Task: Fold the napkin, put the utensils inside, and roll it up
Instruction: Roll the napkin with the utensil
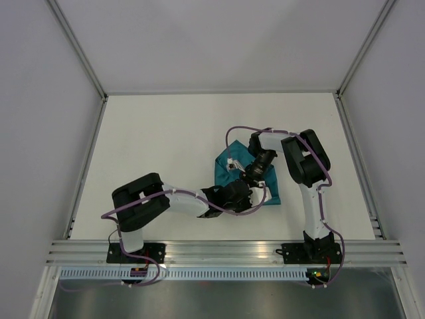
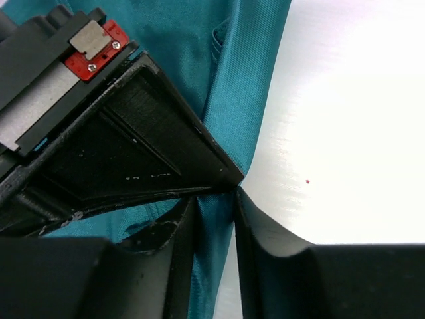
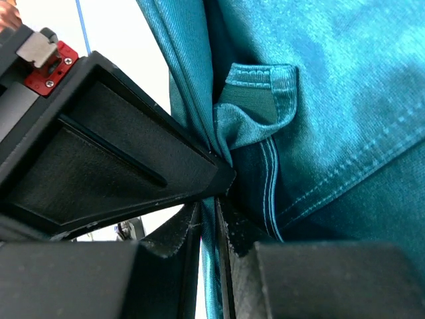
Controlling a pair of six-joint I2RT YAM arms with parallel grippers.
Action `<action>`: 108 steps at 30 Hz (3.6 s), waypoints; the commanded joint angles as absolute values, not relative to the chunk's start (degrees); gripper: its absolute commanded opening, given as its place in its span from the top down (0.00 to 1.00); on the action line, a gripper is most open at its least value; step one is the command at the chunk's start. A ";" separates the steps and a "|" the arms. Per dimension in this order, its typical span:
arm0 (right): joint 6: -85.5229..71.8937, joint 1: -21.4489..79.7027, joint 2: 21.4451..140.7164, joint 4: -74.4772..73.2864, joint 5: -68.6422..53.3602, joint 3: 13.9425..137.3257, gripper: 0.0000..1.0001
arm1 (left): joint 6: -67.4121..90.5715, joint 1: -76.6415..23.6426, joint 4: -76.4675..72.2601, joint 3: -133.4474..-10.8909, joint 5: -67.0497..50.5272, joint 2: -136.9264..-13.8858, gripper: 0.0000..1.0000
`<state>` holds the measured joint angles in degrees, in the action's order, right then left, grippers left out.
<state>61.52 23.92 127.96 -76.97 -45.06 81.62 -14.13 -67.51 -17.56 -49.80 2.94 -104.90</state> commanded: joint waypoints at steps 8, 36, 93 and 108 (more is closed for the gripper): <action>63.64 23.47 129.64 -64.43 -36.91 81.74 0.61 | -9.76 -64.95 -4.75 -51.59 -9.92 -111.35 0.80; 47.91 4.85 108.91 -48.63 -47.11 80.34 0.36 | -1.41 -51.33 4.12 -60.98 -37.88 -122.25 0.98; 57.47 28.31 90.95 -32.84 -32.50 43.93 0.77 | 10.63 -40.53 10.46 -71.37 -36.49 -112.77 0.54; 69.43 19.95 119.16 -59.41 -41.22 68.63 0.78 | 13.89 -36.65 -10.42 -51.08 -6.97 -85.62 0.52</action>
